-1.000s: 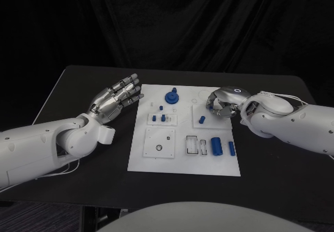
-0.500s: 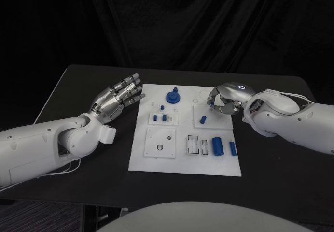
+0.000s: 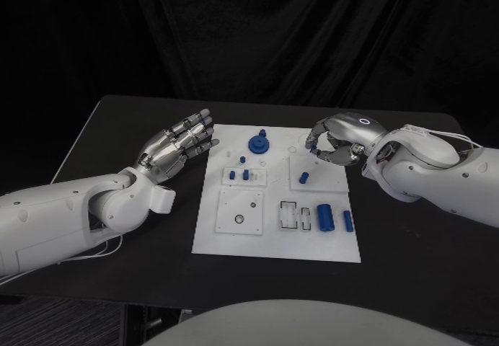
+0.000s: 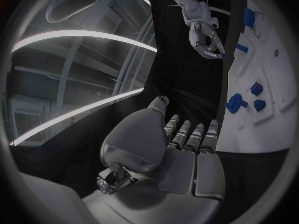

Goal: Assemble the parts on the task board

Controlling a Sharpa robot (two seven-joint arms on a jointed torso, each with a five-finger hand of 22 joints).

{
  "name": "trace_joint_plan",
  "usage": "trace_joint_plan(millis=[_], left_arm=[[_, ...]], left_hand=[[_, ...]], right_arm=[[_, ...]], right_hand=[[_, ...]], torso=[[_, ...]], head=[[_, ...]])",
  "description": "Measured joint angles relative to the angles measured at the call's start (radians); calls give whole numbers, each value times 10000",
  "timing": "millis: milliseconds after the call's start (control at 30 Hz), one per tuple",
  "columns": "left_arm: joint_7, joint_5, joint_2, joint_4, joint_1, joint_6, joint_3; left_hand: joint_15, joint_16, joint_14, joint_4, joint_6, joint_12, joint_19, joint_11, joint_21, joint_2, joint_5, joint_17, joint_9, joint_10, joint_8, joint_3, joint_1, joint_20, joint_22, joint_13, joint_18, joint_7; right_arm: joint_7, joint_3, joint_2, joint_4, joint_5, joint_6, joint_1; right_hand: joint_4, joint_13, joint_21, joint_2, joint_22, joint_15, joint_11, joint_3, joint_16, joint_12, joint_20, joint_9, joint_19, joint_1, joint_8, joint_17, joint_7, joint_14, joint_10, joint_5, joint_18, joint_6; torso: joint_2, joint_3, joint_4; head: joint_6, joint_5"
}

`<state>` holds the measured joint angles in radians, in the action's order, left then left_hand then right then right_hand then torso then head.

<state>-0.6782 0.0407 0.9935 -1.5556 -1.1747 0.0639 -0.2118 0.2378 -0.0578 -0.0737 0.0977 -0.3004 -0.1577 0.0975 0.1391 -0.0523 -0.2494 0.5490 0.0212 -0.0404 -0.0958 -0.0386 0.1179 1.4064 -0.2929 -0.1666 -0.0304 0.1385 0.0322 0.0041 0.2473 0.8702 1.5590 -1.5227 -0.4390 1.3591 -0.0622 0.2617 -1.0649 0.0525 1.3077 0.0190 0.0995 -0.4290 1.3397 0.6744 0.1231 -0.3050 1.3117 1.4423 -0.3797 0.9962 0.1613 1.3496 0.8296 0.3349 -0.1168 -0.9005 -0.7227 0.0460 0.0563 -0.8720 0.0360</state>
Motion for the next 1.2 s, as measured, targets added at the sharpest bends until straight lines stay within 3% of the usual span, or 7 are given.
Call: trace_joint_plan(millis=[300,367,467,600,900,1200], left_arm=[[-2,1,-5,-44,0,-5,0],[-2,1,-1,-55,0,-9,0],[-2,2,0,-77,0,-12,0],[-2,2,-15,-90,1,-12,0],[-3,3,-66,-69,2,-6,0],[-3,3,-140,-19,6,22,0]], left_hand=[[36,-4,-36,-36,-53,-47,0,29,0,-53,0,-1,-13,-29,0,-74,-53,0,1,-14,-6,53],[36,-70,-36,-35,-127,-104,3,62,-6,-66,0,1,-24,-63,-44,-182,-66,-4,-1,-25,-159,118],[36,-116,-36,-73,-268,-195,108,63,-75,-119,38,16,-41,-64,-57,-380,-119,-3,-52,-28,-160,125],[36,-116,-36,-81,-268,-195,108,63,-76,-119,38,16,-41,-64,-57,-387,-119,-3,-53,-36,-160,125],[71,-116,-72,-68,-303,-233,180,26,-116,-119,38,15,-40,-101,-57,-456,-119,-2,-97,-36,-158,160],[71,-116,-71,-68,-303,-233,179,49,-116,-119,38,14,-39,-124,-57,-511,-119,-1,-115,-35,-156,160]], right_arm=[[-4,7,-185,1115,0,19,16],[-4,6,-365,1254,-7,38,-2],[-4,1,-639,1376,-24,70,-105],[-4,3,-1017,1390,-146,122,-305],[0,6,-1772,1152,-540,256,-744],[-25,3,-2065,908,-755,384,-1055]], right_hand=[[-2,-22,-66,2,-1,-13,3,2,0,43,-36,-33,36,-1,-39,92,0,13,3,-1,-1,0],[-27,-22,-66,2,-1,-39,37,28,0,43,-36,-55,36,-2,-39,118,-23,38,37,-27,0,23],[-39,-19,-129,53,-1,-61,37,16,0,43,-60,-75,60,51,-39,177,-36,61,37,-28,0,37],[-70,-14,-164,52,-1,-91,37,-15,0,41,-88,-76,88,57,-39,227,-36,91,37,-36,0,37],[-98,-7,-222,32,-2,-91,36,13,41,28,-88,-90,88,110,-39,291,-36,92,37,-38,0,37],[-97,-8,-222,42,-2,-91,36,13,47,5,-88,-107,88,120,-38,282,-72,91,36,-73,0,72]], torso=[[1,9,6],[7,13,11],[16,15,23],[21,15,27],[45,15,-6],[38,11,-21]], head=[[-5,116],[-9,143],[-10,162],[-10,176],[-10,357],[-5,517]])
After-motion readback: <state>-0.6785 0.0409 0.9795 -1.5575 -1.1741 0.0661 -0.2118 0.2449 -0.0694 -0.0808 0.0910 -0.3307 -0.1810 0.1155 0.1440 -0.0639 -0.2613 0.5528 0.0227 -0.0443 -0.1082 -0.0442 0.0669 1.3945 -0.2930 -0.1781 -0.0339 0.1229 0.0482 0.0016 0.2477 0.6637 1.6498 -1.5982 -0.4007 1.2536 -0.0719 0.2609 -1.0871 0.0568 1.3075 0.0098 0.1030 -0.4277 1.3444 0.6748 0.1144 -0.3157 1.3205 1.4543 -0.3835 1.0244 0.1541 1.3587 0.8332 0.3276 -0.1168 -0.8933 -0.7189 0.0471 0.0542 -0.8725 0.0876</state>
